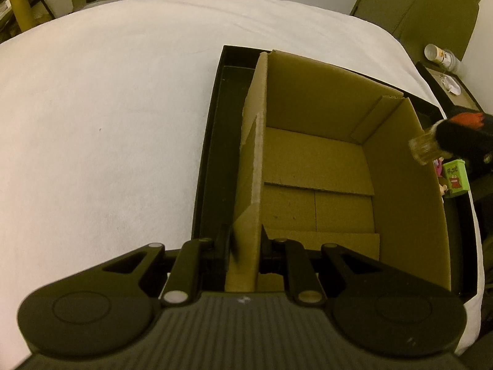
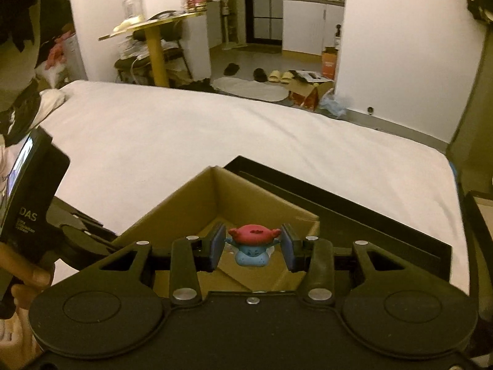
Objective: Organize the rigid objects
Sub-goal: 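Lift the smurf mug with the right gripper and lower it into the box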
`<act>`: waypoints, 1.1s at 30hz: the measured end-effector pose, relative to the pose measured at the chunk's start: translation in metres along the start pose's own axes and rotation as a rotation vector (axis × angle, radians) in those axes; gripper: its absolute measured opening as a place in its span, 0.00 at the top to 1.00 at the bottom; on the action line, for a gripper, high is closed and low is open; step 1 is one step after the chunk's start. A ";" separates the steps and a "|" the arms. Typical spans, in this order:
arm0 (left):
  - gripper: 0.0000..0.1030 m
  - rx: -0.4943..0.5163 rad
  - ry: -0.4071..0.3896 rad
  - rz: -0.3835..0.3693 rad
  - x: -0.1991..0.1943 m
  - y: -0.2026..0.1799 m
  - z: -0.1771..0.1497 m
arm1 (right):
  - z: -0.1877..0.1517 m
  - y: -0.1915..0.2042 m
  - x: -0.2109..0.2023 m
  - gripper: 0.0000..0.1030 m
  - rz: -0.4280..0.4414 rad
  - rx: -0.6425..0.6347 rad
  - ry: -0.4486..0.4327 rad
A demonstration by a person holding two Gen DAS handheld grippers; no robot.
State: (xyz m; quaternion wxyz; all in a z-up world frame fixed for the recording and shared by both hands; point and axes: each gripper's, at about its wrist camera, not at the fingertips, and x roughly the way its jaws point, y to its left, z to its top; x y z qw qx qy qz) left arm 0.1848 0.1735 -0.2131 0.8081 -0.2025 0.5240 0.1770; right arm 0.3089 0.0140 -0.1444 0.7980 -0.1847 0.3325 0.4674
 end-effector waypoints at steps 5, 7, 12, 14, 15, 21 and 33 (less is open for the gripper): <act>0.86 -0.002 -0.006 -0.004 -0.002 0.002 -0.002 | 0.000 0.015 0.014 0.63 0.026 -0.037 0.025; 0.86 0.005 -0.007 -0.003 -0.003 0.001 -0.002 | -0.002 0.020 0.021 0.63 0.035 -0.046 0.040; 0.86 -0.002 -0.010 -0.008 -0.004 0.003 -0.003 | -0.007 0.030 0.039 0.62 0.036 -0.085 0.076; 0.86 -0.002 -0.012 -0.008 -0.004 0.003 -0.003 | -0.010 0.033 0.047 0.62 0.039 -0.100 0.090; 0.86 -0.001 -0.013 -0.008 -0.004 0.003 -0.004 | -0.011 0.034 0.050 0.62 0.037 -0.106 0.097; 0.86 0.003 -0.020 -0.008 -0.005 0.002 -0.005 | -0.012 0.036 0.061 0.62 0.040 -0.102 0.119; 0.85 -0.006 -0.025 -0.017 -0.006 0.005 -0.006 | -0.009 0.042 0.077 0.62 0.039 -0.126 0.130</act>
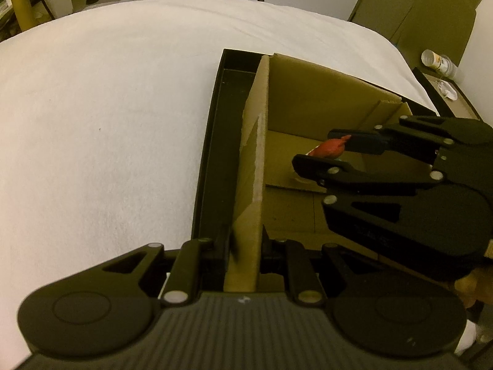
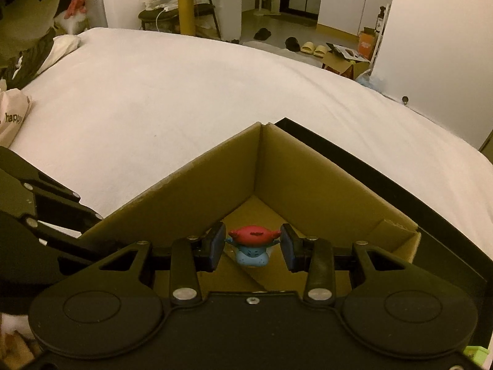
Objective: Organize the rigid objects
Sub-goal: 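Lift the smurf mug with the right gripper and lower it into the box, then open the right gripper and move it back to the white charger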
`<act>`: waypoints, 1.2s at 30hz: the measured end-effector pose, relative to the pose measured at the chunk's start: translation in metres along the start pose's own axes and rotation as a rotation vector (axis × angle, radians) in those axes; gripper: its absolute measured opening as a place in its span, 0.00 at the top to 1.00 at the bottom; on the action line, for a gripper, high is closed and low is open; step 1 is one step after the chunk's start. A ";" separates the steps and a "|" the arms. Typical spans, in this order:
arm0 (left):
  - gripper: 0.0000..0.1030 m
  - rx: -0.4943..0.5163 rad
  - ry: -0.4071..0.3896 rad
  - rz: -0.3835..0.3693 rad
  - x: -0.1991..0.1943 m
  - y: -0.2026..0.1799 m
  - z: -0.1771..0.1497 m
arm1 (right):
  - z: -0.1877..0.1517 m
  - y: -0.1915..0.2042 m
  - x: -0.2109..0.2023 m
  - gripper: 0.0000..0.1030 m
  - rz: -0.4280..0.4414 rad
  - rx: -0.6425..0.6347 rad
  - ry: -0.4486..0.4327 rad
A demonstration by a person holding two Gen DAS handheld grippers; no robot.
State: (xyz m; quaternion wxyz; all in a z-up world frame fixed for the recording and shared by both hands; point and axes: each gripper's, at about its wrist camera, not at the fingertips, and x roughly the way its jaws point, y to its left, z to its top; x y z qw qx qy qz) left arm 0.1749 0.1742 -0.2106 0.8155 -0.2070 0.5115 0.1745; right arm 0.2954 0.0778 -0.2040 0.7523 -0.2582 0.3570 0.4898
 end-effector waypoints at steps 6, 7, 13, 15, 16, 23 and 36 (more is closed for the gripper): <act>0.85 0.000 0.001 0.000 0.000 0.000 0.001 | 0.002 0.002 0.000 0.60 -0.006 -0.009 -0.007; 0.85 -0.004 0.000 -0.002 0.000 0.001 0.001 | 0.001 0.002 -0.002 0.59 -0.013 -0.010 -0.009; 0.85 -0.003 -0.003 0.000 0.000 0.000 0.001 | -0.001 -0.007 -0.021 0.55 -0.017 0.030 -0.039; 0.85 -0.002 -0.003 0.000 -0.001 -0.001 0.001 | -0.003 -0.011 -0.032 0.55 -0.015 0.052 -0.054; 0.85 -0.001 -0.003 0.001 -0.001 -0.001 0.001 | -0.005 -0.013 -0.038 0.55 -0.014 0.061 -0.062; 0.85 0.000 -0.003 0.002 -0.002 0.000 -0.002 | -0.011 -0.027 -0.064 0.54 -0.035 0.095 -0.079; 0.85 0.016 -0.004 0.007 -0.002 -0.003 -0.002 | -0.022 -0.047 -0.091 0.45 -0.087 0.165 -0.089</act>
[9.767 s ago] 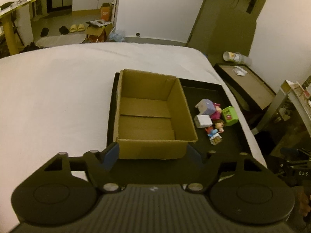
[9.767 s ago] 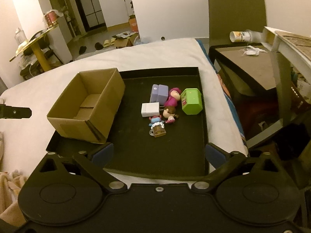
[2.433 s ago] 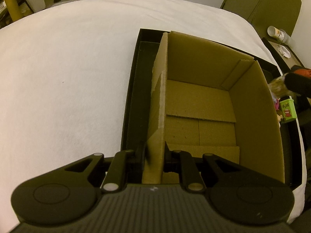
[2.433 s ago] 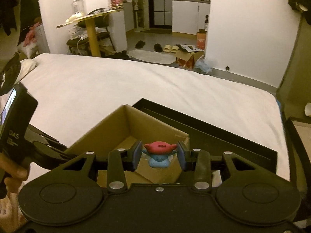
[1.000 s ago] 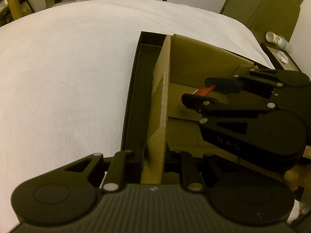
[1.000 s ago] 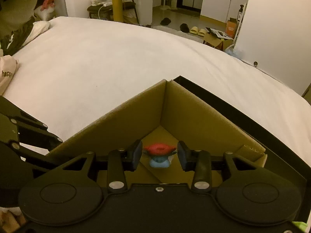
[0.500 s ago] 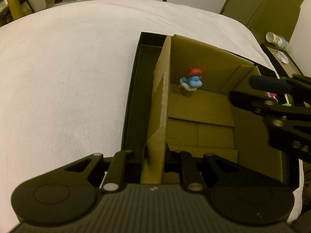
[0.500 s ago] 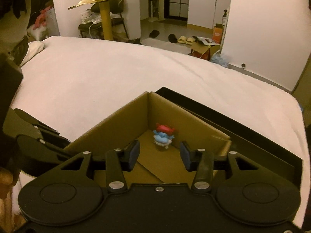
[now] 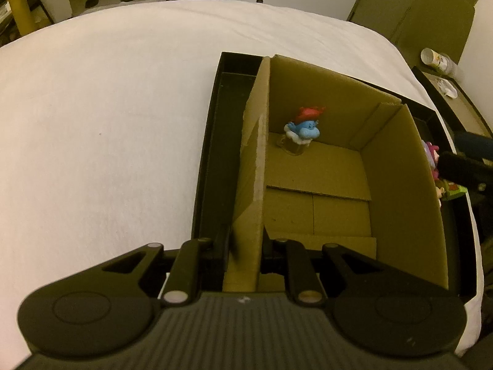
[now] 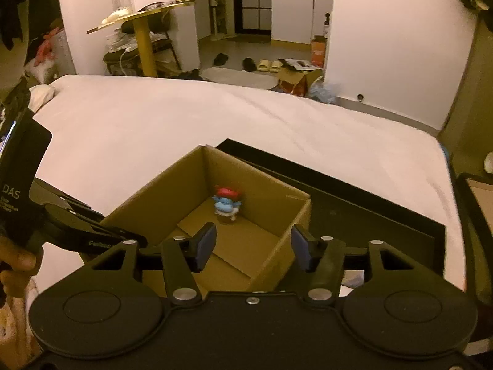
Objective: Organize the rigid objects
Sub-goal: 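Open the right gripper and move it back to the white charger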
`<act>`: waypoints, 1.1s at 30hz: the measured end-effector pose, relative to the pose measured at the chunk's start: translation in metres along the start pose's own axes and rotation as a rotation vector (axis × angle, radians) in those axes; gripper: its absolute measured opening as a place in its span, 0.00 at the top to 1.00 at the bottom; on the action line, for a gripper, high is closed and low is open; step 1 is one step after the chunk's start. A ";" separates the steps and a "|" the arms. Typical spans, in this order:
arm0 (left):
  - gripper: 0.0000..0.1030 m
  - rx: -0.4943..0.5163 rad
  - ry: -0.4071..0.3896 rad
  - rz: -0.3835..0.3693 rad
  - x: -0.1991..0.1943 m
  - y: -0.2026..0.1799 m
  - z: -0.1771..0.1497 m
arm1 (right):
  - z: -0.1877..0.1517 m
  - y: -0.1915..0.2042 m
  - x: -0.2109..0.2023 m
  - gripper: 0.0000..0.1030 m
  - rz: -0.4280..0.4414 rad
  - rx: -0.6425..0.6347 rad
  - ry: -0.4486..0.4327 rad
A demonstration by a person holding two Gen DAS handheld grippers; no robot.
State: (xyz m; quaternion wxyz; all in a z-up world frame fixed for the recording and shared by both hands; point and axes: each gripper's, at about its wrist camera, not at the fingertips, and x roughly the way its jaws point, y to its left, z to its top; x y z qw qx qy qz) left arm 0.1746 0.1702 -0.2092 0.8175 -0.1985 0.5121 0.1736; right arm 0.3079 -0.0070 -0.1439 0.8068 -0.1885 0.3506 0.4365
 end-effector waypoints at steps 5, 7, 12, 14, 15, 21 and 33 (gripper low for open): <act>0.85 0.001 0.001 -0.001 -0.001 0.002 0.000 | -0.008 -0.010 -0.003 0.41 -0.034 0.017 0.000; 0.85 0.010 -0.002 0.004 -0.003 0.001 0.000 | -0.014 -0.015 -0.003 0.41 -0.039 0.034 0.000; 0.85 0.023 -0.004 0.003 -0.005 0.001 0.001 | -0.029 -0.024 -0.003 0.41 -0.054 0.073 0.009; 0.85 0.024 -0.003 0.001 -0.005 0.000 0.000 | -0.035 -0.027 -0.002 0.41 -0.059 0.088 0.018; 0.85 0.027 -0.003 0.000 -0.005 0.000 0.000 | -0.040 -0.030 -0.003 0.41 -0.061 0.094 0.021; 0.85 0.035 -0.007 -0.003 -0.004 0.000 0.003 | -0.053 -0.039 0.001 0.41 -0.076 0.124 0.040; 0.85 0.029 -0.002 0.000 -0.002 0.001 0.003 | -0.083 -0.055 0.007 0.41 -0.089 0.168 0.052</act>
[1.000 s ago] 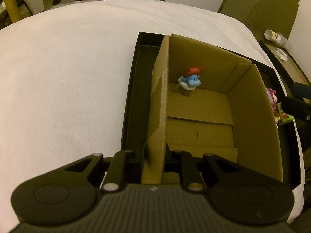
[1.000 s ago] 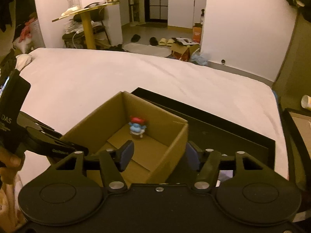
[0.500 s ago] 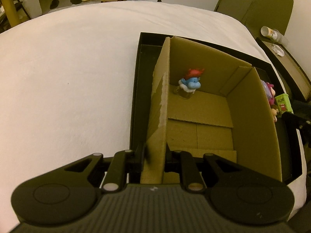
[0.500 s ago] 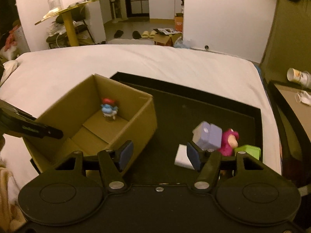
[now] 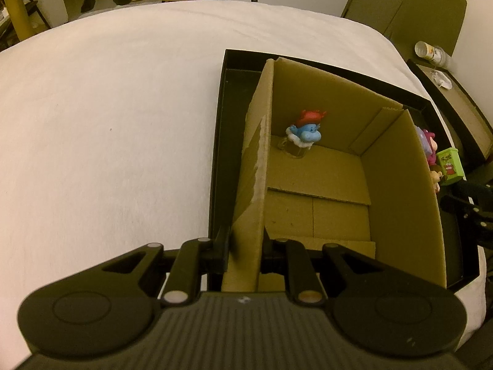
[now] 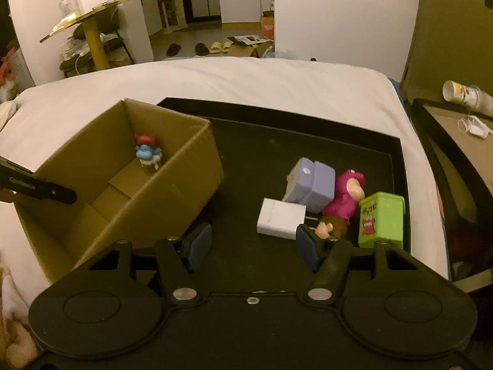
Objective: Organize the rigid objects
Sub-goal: 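Open the right gripper and move it back to the white charger, then grasp the white plug charger with the right gripper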
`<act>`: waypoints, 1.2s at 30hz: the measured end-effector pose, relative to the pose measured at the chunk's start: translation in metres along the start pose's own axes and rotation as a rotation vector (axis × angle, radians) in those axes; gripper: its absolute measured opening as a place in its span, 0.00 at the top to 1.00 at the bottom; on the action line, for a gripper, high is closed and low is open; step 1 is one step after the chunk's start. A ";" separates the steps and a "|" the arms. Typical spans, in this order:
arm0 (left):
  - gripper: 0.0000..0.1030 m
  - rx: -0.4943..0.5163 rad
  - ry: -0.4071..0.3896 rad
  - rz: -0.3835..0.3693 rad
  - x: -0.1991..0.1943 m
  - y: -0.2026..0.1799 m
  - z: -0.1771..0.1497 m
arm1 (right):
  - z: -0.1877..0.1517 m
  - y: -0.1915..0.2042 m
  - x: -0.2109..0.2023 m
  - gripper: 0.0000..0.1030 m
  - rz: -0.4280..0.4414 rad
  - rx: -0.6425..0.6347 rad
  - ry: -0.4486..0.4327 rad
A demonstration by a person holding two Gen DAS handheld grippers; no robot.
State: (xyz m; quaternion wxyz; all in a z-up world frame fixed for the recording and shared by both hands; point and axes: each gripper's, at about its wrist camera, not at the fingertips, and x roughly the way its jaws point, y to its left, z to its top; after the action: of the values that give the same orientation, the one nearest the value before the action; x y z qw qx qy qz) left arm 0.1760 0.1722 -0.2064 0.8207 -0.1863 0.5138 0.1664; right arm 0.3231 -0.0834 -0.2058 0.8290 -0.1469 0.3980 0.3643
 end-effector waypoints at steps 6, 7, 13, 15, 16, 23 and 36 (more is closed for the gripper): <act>0.85 -0.003 -0.002 -0.001 0.002 0.000 -0.001 | -0.007 -0.006 0.011 0.41 0.015 0.031 0.025; 0.85 -0.003 -0.003 -0.001 0.001 0.000 -0.001 | -0.007 -0.007 0.013 0.41 0.006 0.027 0.025; 0.85 -0.003 -0.003 0.000 0.001 0.000 -0.001 | -0.007 -0.014 0.028 0.42 0.013 0.068 0.023; 0.85 -0.007 -0.003 0.000 0.001 0.000 -0.001 | -0.005 -0.016 0.033 0.42 0.012 0.089 0.018; 0.85 -0.009 -0.003 0.000 0.001 0.000 -0.001 | -0.004 -0.017 0.035 0.42 0.010 0.101 0.019; 0.85 -0.012 -0.004 0.000 0.000 0.001 0.000 | -0.002 -0.023 0.053 0.43 -0.038 0.160 0.034; 0.85 -0.017 0.001 0.000 0.001 0.002 0.001 | 0.000 -0.017 0.077 0.50 -0.121 0.147 0.084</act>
State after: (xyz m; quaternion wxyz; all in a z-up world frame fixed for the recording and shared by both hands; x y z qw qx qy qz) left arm 0.1764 0.1746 -0.2067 0.8190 -0.1934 0.5126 0.1706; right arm 0.3672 -0.0579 -0.2654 0.8407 -0.1247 0.4484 0.2769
